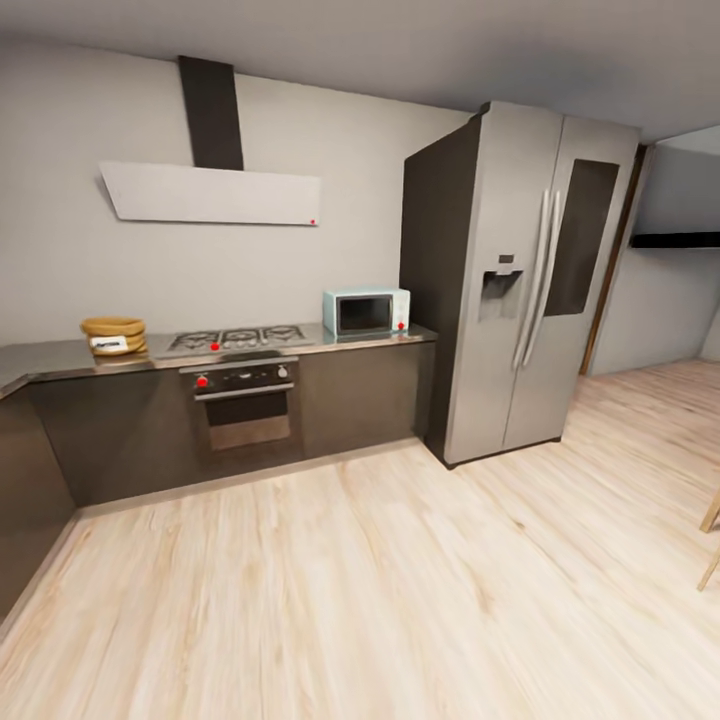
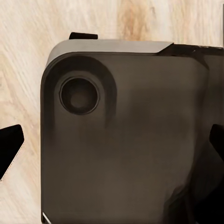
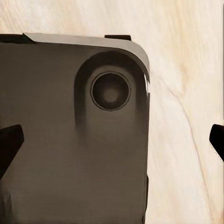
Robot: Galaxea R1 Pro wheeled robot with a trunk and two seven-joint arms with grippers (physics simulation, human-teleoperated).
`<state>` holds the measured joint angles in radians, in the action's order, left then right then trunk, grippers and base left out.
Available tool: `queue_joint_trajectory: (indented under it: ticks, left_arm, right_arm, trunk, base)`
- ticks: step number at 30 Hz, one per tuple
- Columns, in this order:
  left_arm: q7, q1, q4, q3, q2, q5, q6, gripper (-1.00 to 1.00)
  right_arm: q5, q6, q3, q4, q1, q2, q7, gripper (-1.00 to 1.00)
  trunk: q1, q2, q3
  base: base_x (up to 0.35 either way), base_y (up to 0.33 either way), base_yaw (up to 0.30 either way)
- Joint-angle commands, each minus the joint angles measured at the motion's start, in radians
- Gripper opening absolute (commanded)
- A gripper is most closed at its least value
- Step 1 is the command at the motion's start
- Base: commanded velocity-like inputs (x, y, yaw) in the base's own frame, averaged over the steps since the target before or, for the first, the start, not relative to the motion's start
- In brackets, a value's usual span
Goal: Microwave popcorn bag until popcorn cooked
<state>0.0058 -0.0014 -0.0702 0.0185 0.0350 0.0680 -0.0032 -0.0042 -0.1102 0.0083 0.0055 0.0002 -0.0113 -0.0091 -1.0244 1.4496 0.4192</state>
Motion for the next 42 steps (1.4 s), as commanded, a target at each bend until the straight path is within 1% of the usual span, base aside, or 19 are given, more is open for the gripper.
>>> queue_joint_trajectory:
  ticks: [1, 8, 25, 42]
  left_arm:
    - [0.001, 0.0, -0.001, 0.001, 0.0, 0.007, 0.0, 1.0]
    - [0.002, 0.0, 0.0, 0.0, 0.0, 0.008, 0.0, 1.0]
    - [0.002, 0.0, -0.002, 0.003, 0.0, 0.007, 0.0, 1.0]
    - [0.002, 0.0, -0.002, 0.003, 0.0, 0.007, -0.01, 1.0]
  right_arm:
    - [0.0, -0.004, 0.001, 0.001, 0.0, 0.0, -0.001, 1.0]
    - [-0.007, -0.011, -0.002, 0.001, 0.0, 0.0, -0.002, 1.0]
    - [-0.004, -0.01, -0.002, 0.001, 0.0, 0.001, -0.003, 1.0]
    - [-0.003, -0.014, -0.001, 0.001, 0.0, -0.001, -0.003, 1.0]
  trunk:
    - [-0.001, 0.0, 0.001]
    - [-0.001, 0.0, 0.001]
    - [-0.001, 0.0, 0.001]
    - [-0.001, 0.0, 0.001]
  base:
    - [0.32, 0.0, 0.0]
    - [0.32, 0.0, 0.0]
    - [0.32, -0.001, 0.0]
    - [0.298, -0.187, 0.0]
